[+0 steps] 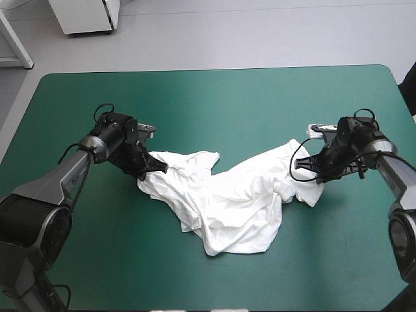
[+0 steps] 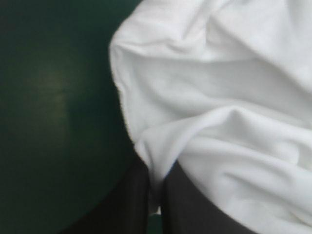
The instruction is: Fold the cloth
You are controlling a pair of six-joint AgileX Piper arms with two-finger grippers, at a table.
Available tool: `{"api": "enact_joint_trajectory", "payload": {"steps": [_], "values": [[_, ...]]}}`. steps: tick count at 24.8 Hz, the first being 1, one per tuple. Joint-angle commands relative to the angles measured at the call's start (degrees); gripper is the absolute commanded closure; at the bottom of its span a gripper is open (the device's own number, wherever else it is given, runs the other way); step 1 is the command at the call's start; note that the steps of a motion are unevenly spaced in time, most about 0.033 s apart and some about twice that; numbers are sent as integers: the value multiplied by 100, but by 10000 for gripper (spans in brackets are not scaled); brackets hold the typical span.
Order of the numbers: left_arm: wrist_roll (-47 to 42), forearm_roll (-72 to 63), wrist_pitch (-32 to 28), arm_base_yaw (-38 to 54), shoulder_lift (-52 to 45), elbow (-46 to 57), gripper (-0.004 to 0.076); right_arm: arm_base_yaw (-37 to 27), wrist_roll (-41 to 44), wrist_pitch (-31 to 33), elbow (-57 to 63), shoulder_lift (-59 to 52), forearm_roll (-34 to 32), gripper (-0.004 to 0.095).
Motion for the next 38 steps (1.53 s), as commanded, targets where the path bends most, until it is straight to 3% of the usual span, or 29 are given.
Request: {"api": "enact_joint_trajectory", "payload": {"steps": [1, 6, 12, 19, 26, 32, 38], "values": [[68, 98, 264, 7, -622, -837, 746, -11, -63, 176, -444, -934, 13, 925], [296, 98, 1211, 7, -1146, -2655, 746, -11, -101, 435, -1908, -2020, 50, 925], [396, -258, 1213, 7, -1594, -5260, 746, -11, -242, 586, -4381, -2413, 139, 925], [566, -778, 1174, 7, -1618, -7238, 746, -11, -545, 598, -6409, -2413, 384, 925], [680, -1513, 1078, 7, -1734, -7932, 746, -11, -683, 598, -7488, -2413, 588, 925], [743, -1759, 1213, 7, -1826, -7934, 746, -11, -718, 655, -7659, -2423, 565, 925], [849, -2276, 1213, 7, -1815, -7222, 746, -11, -490, 1460, -7491, -2174, 554, 925]]}}
